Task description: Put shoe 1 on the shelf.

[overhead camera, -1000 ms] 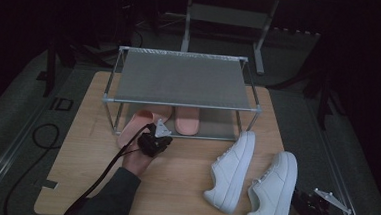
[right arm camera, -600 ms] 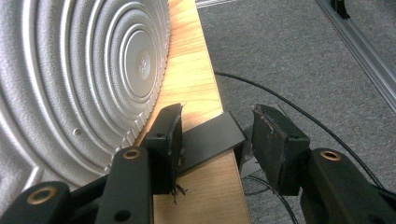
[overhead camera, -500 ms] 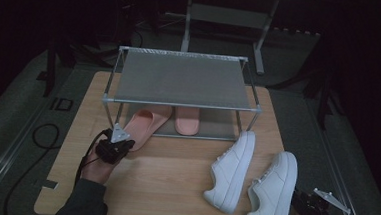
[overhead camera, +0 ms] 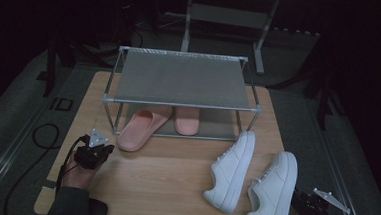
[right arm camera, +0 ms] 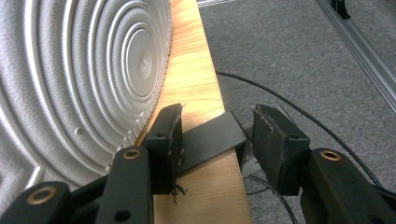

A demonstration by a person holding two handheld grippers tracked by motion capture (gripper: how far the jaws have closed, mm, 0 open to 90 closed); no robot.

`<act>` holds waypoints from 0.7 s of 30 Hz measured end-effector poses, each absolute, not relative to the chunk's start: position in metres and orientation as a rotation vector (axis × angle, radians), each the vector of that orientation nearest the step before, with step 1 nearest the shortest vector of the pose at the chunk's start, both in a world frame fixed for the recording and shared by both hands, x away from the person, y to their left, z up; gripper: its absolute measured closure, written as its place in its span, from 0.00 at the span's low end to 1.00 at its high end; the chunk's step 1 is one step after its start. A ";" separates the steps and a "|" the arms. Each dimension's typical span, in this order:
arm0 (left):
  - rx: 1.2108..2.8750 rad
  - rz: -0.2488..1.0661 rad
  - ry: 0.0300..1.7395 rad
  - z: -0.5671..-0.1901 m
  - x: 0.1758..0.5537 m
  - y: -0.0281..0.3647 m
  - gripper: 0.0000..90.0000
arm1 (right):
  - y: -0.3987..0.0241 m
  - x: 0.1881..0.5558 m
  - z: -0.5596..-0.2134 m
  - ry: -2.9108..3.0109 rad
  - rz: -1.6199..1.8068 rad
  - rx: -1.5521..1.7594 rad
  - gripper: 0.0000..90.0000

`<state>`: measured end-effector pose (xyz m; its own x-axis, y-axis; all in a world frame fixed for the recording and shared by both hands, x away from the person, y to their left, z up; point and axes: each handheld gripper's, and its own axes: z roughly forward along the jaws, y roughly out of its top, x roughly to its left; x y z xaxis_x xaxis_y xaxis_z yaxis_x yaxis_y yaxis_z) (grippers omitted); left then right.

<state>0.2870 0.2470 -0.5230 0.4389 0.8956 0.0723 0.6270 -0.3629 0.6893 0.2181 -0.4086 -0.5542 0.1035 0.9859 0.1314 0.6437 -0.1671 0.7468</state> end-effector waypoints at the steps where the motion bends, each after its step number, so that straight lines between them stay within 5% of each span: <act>1: 2.112 0.591 1.277 -0.525 0.287 0.247 1.00 | -0.409 0.218 -0.554 1.586 0.866 1.871 0.58; 21: 2.215 0.528 1.127 -0.531 0.307 0.196 0.99 | -0.408 0.218 -0.554 1.589 0.865 1.869 0.58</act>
